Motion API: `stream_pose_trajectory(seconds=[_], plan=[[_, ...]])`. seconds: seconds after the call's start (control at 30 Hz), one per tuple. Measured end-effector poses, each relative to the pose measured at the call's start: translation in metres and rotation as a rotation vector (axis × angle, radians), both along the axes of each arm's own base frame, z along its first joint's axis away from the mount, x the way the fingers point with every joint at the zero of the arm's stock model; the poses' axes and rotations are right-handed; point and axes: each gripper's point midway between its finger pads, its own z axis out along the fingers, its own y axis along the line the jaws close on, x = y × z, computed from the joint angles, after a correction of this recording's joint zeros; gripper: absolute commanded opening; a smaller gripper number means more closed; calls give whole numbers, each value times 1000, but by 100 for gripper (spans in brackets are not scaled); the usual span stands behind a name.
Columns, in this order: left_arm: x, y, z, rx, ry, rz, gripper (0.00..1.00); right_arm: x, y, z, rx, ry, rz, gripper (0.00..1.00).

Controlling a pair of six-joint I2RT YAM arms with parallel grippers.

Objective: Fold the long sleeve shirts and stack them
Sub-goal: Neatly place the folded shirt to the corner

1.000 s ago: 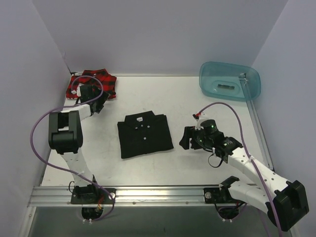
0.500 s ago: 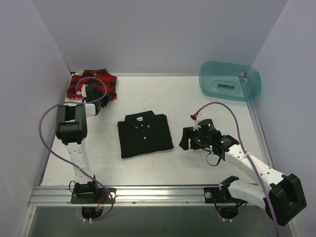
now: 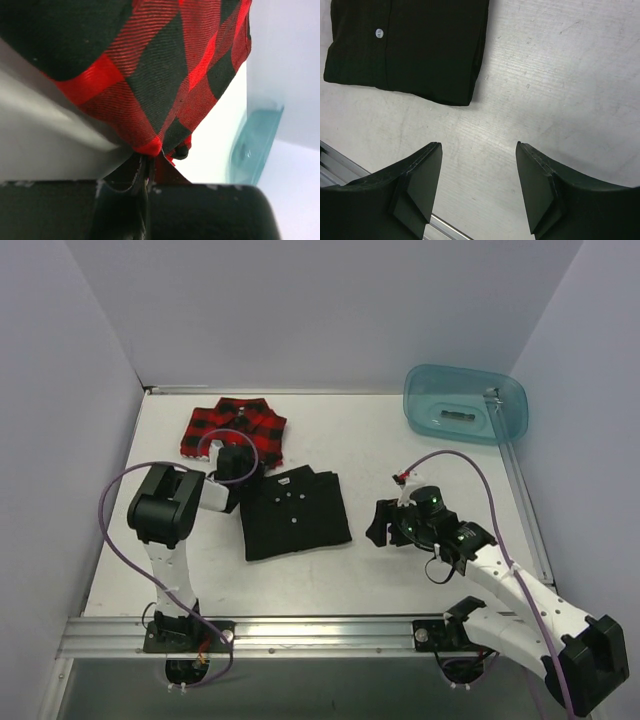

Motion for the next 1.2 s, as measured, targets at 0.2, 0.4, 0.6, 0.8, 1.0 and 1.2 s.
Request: stream_pose_trajectory(seconds=[0.2,0.4,0.6,0.8,1.0,1.2], plan=[[-59,-69,-1,-63,-8,-47,0,-8,-5,0,10,-10,-9,61],[-112,-126,0,-98,-13,-89,0,-16,-11,0,21,-11,-25,61],[-147,-171,4,-90,-30,-161,26,-21,-16,-2,19,-10,-40,61],[-166,-188,28,-55,-85,-248,68,-26,-24,-4,-4,1,-66,63],[-175,-174,88,53,-180,-314,97,-25,-37,-6,-38,56,-126,64],[-197,-155,139,233,-189,-426,97,-10,-52,-5,-3,137,-236,82]])
